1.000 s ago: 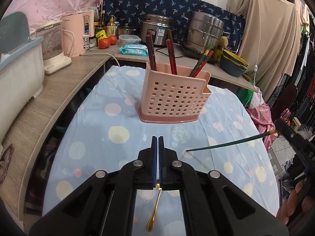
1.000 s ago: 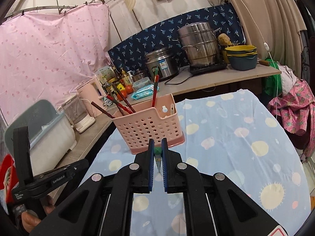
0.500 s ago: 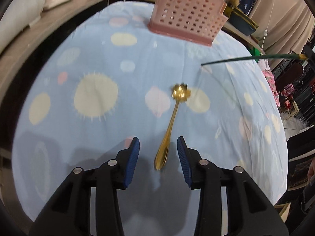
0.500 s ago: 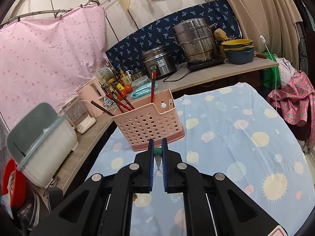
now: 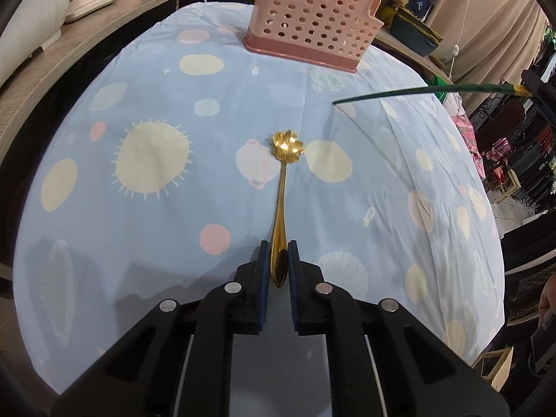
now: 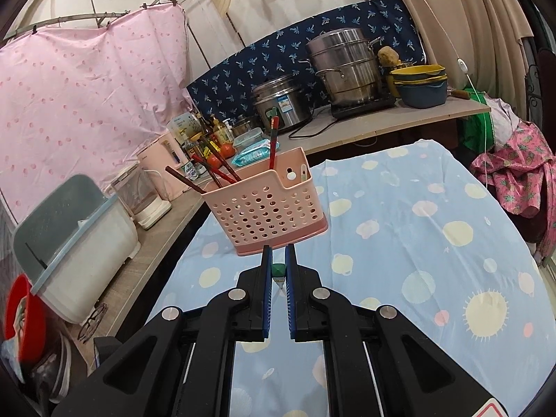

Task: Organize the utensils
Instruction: 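Carry the green chopstick with the right tool while the left tool carries the gold spoon to the holder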

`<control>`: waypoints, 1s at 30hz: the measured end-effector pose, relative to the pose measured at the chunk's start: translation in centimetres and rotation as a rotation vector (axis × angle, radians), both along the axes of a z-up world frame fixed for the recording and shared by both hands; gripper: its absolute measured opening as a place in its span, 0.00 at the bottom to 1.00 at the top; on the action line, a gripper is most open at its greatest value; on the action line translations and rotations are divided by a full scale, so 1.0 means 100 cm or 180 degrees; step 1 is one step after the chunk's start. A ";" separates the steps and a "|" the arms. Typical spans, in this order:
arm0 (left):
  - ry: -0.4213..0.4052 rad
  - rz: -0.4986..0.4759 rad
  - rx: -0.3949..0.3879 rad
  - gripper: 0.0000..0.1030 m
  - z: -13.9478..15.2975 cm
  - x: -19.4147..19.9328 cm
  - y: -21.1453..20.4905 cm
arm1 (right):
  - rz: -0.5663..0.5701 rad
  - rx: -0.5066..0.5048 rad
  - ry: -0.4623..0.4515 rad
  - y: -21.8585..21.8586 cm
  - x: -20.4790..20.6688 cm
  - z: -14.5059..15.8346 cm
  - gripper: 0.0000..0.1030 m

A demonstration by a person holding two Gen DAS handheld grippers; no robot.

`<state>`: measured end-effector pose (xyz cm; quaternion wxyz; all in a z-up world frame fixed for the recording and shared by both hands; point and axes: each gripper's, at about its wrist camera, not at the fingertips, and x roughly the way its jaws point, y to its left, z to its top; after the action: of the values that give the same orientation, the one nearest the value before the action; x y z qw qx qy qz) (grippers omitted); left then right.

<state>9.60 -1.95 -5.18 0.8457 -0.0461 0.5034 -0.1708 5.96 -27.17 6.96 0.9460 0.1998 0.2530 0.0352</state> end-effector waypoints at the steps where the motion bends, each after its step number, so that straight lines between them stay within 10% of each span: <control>1: -0.0036 0.0007 -0.0009 0.09 0.005 0.000 0.001 | 0.0004 0.0000 -0.0002 0.000 -0.001 0.000 0.07; 30: -0.1237 -0.0035 -0.0091 0.01 0.173 0.089 -0.012 | 0.0139 -0.0094 -0.0453 -0.007 0.054 0.062 0.07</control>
<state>18.47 -3.14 12.16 0.9254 -0.0214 0.3284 -0.1883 11.34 -27.87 13.19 0.9634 0.1772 0.1900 0.0661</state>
